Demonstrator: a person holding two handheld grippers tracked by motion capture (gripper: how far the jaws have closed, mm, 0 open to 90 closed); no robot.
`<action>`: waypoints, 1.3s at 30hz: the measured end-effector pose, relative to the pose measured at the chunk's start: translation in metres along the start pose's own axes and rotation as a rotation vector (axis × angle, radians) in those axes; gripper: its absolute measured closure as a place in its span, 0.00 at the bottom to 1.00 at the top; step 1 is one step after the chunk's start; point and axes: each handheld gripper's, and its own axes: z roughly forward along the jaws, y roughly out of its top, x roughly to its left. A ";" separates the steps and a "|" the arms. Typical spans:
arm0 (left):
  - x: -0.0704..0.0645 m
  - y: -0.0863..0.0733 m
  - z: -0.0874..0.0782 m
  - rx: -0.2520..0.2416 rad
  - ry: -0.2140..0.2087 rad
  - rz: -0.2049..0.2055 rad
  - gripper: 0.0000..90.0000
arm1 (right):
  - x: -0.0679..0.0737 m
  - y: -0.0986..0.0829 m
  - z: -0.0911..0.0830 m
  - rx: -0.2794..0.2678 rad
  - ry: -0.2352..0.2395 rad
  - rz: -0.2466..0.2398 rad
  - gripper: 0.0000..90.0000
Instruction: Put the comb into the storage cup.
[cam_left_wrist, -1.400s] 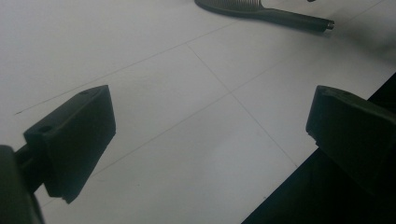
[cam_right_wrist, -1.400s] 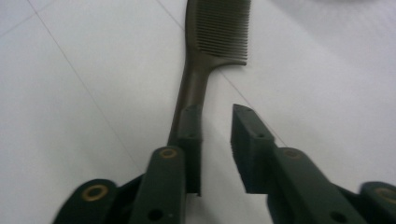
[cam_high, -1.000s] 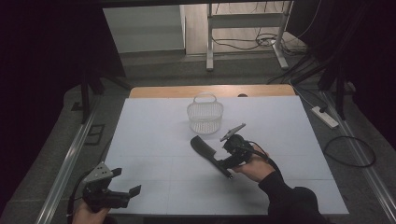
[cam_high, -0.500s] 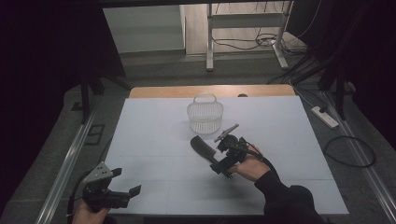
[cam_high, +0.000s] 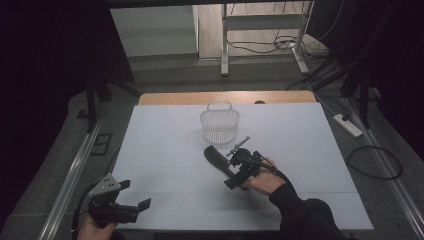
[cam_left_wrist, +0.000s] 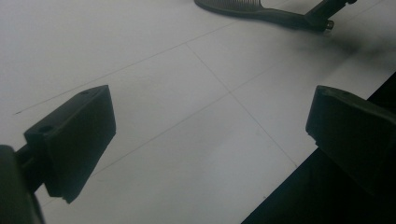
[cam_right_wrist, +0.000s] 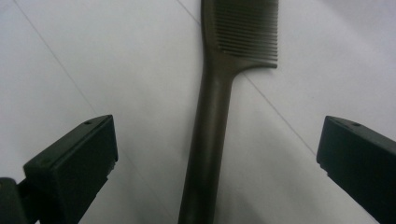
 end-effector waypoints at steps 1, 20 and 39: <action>0.000 0.000 0.000 0.000 0.000 0.000 0.03 | 0.000 -0.001 0.002 0.005 0.001 0.002 0.00; 0.000 0.000 0.000 0.000 -0.001 0.001 0.03 | 0.005 -0.007 0.025 0.102 -0.046 -0.028 0.00; 0.000 0.000 0.000 0.001 0.001 -0.001 0.03 | -0.001 -0.005 0.009 0.093 -0.034 -0.040 0.78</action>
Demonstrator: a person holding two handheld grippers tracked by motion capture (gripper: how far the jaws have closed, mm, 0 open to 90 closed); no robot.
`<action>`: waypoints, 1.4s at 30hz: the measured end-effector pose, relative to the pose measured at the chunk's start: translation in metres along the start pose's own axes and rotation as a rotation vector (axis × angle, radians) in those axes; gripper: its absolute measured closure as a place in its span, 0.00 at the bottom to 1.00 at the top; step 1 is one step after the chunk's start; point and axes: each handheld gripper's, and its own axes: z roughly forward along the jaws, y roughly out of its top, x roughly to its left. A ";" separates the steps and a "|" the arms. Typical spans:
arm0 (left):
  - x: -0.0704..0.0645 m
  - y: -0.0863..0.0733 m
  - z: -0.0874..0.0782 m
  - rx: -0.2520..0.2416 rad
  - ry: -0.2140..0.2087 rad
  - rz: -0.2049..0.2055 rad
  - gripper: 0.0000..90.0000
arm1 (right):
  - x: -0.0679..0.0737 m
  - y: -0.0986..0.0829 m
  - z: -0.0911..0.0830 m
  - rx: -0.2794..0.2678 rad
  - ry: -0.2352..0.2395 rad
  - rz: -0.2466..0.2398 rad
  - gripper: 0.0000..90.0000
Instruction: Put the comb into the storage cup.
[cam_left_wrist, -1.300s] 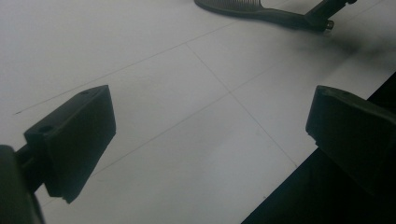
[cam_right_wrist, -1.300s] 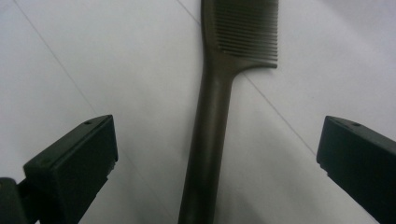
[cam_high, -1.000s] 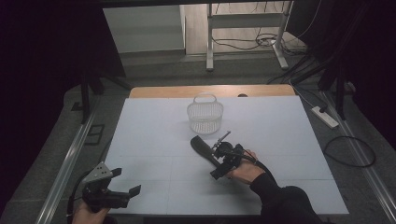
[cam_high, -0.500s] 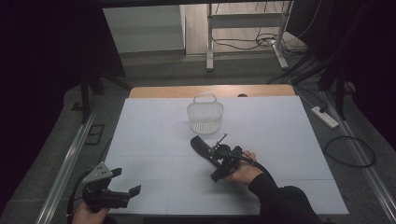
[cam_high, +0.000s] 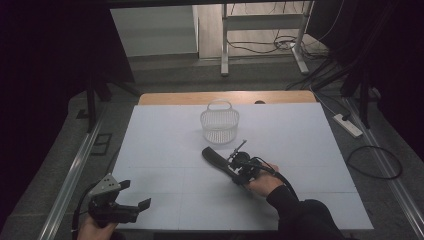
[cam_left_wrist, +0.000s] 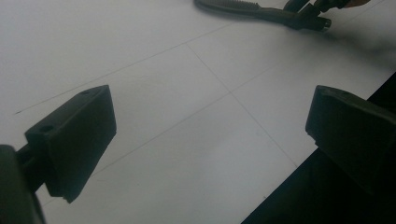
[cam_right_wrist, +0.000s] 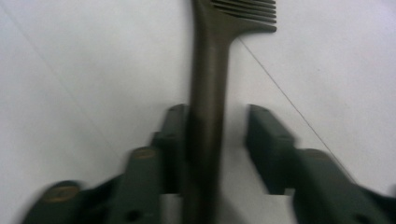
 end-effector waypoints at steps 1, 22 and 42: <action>0.000 0.000 0.000 0.000 0.000 0.000 0.03 | 0.000 -0.001 0.000 -0.001 0.004 -0.011 0.80; 0.000 0.000 0.000 -0.002 0.000 -0.006 0.03 | 0.005 -0.011 -0.012 -0.105 0.019 -0.080 0.81; 0.006 0.001 0.000 -0.007 -0.041 -0.043 0.00 | 0.015 -0.023 -0.041 -0.204 0.036 -0.108 0.81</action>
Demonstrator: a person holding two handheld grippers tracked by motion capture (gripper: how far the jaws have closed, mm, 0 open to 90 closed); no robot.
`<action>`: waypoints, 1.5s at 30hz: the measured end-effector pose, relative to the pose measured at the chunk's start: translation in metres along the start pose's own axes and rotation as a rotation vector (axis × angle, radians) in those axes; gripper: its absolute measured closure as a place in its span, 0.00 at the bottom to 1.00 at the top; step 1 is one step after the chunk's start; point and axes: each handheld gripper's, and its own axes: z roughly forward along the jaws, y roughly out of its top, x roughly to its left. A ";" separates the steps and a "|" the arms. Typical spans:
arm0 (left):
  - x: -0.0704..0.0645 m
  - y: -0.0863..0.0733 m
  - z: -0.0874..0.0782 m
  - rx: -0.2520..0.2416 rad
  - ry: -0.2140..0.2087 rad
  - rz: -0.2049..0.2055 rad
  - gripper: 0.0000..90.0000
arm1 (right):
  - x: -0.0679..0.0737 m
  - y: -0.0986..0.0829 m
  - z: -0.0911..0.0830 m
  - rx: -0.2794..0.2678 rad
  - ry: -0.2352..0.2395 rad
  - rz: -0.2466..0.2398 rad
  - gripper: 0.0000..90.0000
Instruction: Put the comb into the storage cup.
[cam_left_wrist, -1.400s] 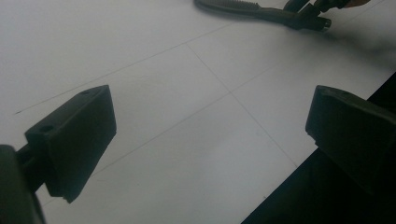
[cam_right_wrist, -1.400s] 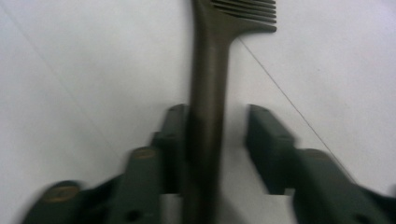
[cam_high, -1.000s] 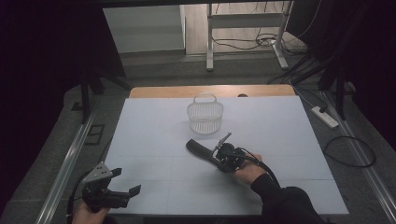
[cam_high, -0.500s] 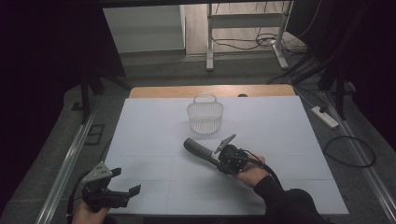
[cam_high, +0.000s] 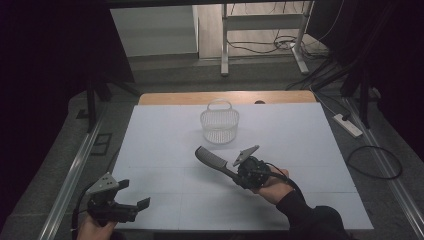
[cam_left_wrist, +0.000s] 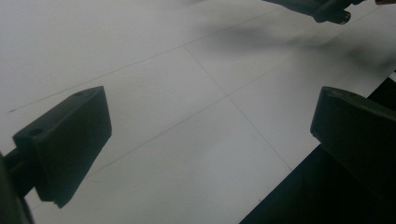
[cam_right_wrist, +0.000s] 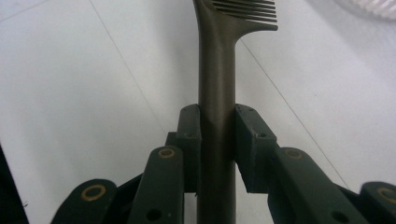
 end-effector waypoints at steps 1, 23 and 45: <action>0.000 0.000 0.000 0.002 -0.003 -0.004 0.00 | 0.000 0.000 -0.002 -0.005 0.001 -0.007 0.81; -0.004 0.030 0.014 -0.013 -0.067 0.068 0.00 | 0.009 -0.017 -0.040 -0.135 -0.033 -0.043 0.81; -0.025 0.090 0.046 -0.008 -0.161 0.141 0.00 | 0.013 -0.039 -0.069 -0.245 -0.115 -0.066 0.81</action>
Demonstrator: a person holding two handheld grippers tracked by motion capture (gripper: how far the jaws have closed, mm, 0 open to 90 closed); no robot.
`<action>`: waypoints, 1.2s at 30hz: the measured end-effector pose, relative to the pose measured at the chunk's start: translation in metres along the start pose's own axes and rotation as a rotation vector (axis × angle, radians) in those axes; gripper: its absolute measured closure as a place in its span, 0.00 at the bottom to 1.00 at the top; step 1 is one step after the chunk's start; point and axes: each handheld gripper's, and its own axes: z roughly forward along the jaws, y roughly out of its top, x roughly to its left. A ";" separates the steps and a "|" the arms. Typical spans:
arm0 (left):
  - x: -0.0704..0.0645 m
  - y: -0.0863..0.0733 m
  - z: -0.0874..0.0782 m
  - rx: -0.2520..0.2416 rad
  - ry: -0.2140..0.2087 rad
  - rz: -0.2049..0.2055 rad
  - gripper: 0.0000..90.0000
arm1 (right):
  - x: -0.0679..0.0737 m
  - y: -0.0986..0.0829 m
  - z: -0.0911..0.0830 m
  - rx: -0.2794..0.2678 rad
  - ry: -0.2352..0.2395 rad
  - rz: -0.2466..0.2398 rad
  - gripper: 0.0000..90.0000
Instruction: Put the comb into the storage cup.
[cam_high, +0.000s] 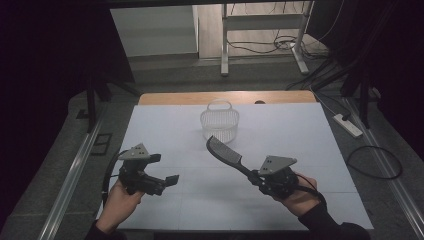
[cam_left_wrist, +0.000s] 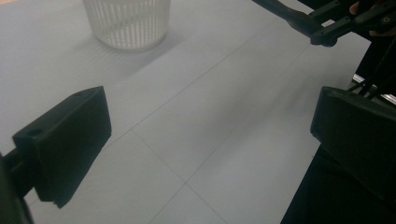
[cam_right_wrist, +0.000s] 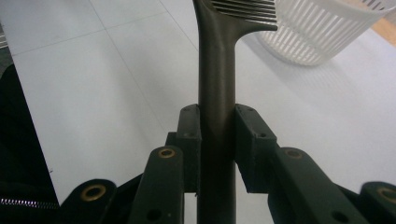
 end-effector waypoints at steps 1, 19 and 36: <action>0.000 0.002 0.002 0.002 -0.006 0.002 0.00 | 0.000 -0.001 -0.001 -0.002 -0.001 -0.001 0.81; -0.006 0.046 0.034 0.012 -0.093 0.022 0.00 | 0.001 -0.009 -0.018 -0.060 -0.063 -0.021 0.81; -0.009 0.064 0.058 0.021 -0.148 0.002 0.00 | 0.005 -0.013 -0.021 -0.082 -0.107 -0.062 0.81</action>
